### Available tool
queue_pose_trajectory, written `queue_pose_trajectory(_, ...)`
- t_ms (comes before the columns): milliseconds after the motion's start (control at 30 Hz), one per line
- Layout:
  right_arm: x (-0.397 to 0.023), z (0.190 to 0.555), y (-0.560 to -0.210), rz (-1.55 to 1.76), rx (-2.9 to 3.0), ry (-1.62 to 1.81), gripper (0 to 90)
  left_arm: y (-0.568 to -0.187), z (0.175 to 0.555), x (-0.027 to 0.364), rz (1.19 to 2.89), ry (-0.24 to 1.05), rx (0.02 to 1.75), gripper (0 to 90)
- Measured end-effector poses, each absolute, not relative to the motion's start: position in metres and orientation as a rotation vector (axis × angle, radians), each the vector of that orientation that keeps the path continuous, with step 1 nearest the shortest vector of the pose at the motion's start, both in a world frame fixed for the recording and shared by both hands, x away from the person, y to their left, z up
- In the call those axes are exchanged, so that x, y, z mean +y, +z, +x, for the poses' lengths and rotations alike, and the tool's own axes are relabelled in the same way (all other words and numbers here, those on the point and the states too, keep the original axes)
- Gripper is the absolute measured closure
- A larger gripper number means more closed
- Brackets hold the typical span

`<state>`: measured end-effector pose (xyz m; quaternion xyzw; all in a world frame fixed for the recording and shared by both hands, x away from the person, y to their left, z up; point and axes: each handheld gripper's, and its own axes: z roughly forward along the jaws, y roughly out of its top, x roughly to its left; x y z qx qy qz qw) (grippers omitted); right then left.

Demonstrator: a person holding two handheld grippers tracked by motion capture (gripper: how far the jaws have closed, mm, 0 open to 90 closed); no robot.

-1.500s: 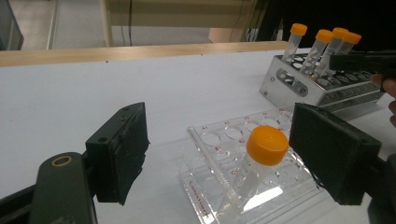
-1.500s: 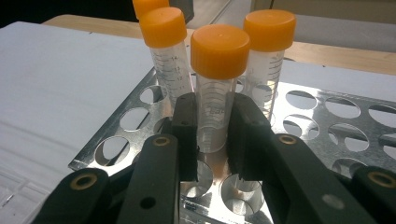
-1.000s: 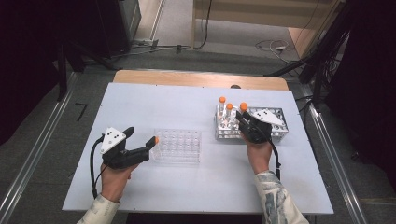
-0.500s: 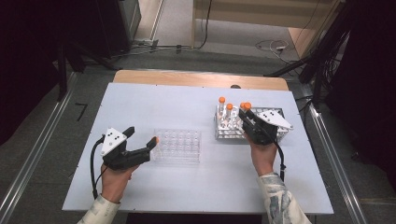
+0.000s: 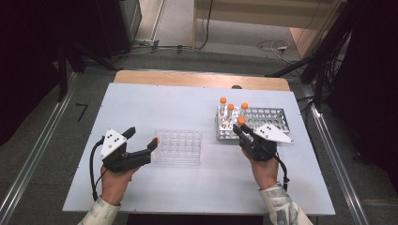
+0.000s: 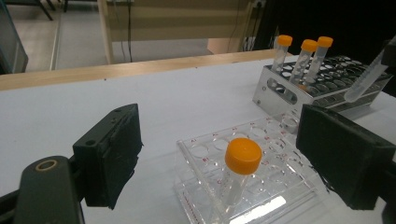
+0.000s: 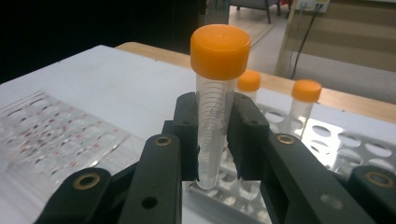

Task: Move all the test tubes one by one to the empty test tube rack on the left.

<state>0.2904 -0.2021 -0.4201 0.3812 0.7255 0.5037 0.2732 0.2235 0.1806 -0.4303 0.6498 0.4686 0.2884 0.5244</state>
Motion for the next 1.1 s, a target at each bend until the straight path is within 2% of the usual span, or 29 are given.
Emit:
queue_pose_trajectory(333, -0.194, 0.269, -0.430, 0.970, 2.068, 1.361, 72.1, -0.428, 0.220, 0.171, 1.587, 0.671, 1.086, 15.6)
queue_pose_trajectory(700, -0.162, 0.248, -0.445, 0.865, 2.231, 1.363, 72.1, -0.426, 0.213, 0.152, 1.649, 0.619, 0.998, 18.8)
queue_pose_trajectory(1100, -0.142, 0.234, -0.455, 0.802, 2.325, 1.377, 72.0, -0.431, 0.209, 0.123, 1.745, 0.477, 0.876, 22.0)
